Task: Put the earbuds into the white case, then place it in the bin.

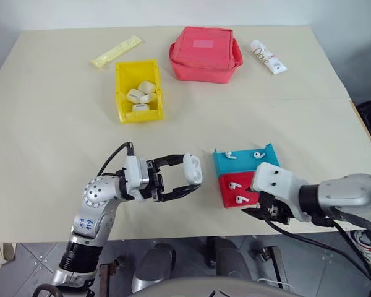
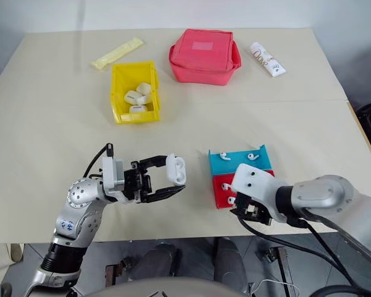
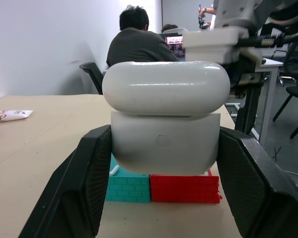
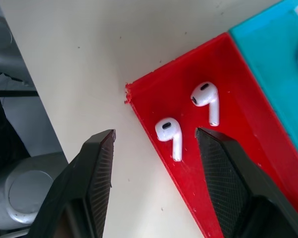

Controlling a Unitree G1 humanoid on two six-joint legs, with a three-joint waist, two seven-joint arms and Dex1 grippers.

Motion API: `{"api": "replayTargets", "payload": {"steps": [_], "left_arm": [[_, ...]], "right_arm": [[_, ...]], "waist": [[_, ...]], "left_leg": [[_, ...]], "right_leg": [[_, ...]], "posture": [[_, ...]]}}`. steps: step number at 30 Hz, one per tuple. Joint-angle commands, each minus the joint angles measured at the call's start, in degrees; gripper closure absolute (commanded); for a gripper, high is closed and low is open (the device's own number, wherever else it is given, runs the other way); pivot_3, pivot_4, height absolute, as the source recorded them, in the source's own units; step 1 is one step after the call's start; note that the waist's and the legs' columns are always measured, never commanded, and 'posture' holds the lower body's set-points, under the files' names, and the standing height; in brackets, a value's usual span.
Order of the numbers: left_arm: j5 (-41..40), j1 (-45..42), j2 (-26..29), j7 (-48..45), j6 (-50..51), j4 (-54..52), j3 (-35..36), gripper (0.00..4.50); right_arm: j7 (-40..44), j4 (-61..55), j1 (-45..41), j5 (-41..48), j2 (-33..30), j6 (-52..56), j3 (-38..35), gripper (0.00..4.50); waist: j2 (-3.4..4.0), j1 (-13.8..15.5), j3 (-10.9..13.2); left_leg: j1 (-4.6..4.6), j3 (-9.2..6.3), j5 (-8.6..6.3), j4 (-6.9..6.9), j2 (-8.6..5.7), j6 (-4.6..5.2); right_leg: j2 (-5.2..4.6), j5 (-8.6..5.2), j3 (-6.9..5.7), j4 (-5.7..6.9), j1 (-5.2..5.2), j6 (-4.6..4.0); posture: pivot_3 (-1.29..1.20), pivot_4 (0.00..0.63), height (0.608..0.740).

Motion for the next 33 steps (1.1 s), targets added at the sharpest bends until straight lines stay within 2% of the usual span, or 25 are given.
{"api": "replayTargets", "payload": {"steps": [1, 6, 27, 30, 33], "left_arm": [[0.34, 0.47, 0.16, 0.61, -0.79, -2.90, -0.27, 1.72], [0.57, 1.47, 0.52, 1.38, -0.72, -3.96, -0.14, 1.72], [0.48, 2.65, 0.90, 2.57, -0.61, -5.38, -0.54, 1.72], [0.45, 2.77, 1.01, 2.75, -0.48, -5.49, -0.43, 1.72], [0.52, 2.72, 1.14, 2.93, -0.59, -5.38, -0.44, 1.72]], "right_arm": [[-0.77, -0.43, -3.29, -1.38, 1.03, 1.89, 4.36, 1.83], [-1.21, 1.17, -6.61, -4.51, 1.88, 2.99, 10.11, 1.83], [1.69, 3.26, -8.43, -10.96, 1.34, 1.15, 15.06, 1.83], [2.37, 3.39, -8.36, -11.73, 1.27, 0.83, 15.33, 2.68], [2.93, 3.41, -8.21, -12.49, 1.11, 0.41, 15.58, 2.68]], "waist": [[0.00, 0.00, 0.00], [-0.01, 0.04, -0.01], [0.01, -0.06, 0.01], [0.02, -0.06, 0.01], [0.02, -0.06, 0.01]], "left_leg": [[-0.01, 0.00, 0.00, -0.02, 0.00, 0.00], [-0.02, -0.01, 0.00, -0.01, -0.04, 0.01], [-0.02, -0.01, -0.01, -0.02, -0.02, 0.01], [-0.02, -0.01, -0.01, -0.02, -0.02, 0.01], [-0.02, -0.01, -0.01, -0.02, -0.02, 0.01]], "right_leg": [[0.00, 0.00, 0.00, -0.01, -0.02, 0.00], [-0.01, 0.00, -0.02, -0.02, -0.01, -0.01], [0.01, 0.00, -0.03, -0.02, -0.02, 0.00], [0.01, 0.00, -0.03, -0.03, -0.02, 0.00], [0.01, 0.00, -0.03, -0.03, -0.02, 0.00]], "posture": [[0.00, 0.150, 0.740], [0.00, 0.150, 0.740], [0.00, 0.150, 0.740], [0.00, 0.150, 0.740], [0.00, 0.150, 0.740]]}}
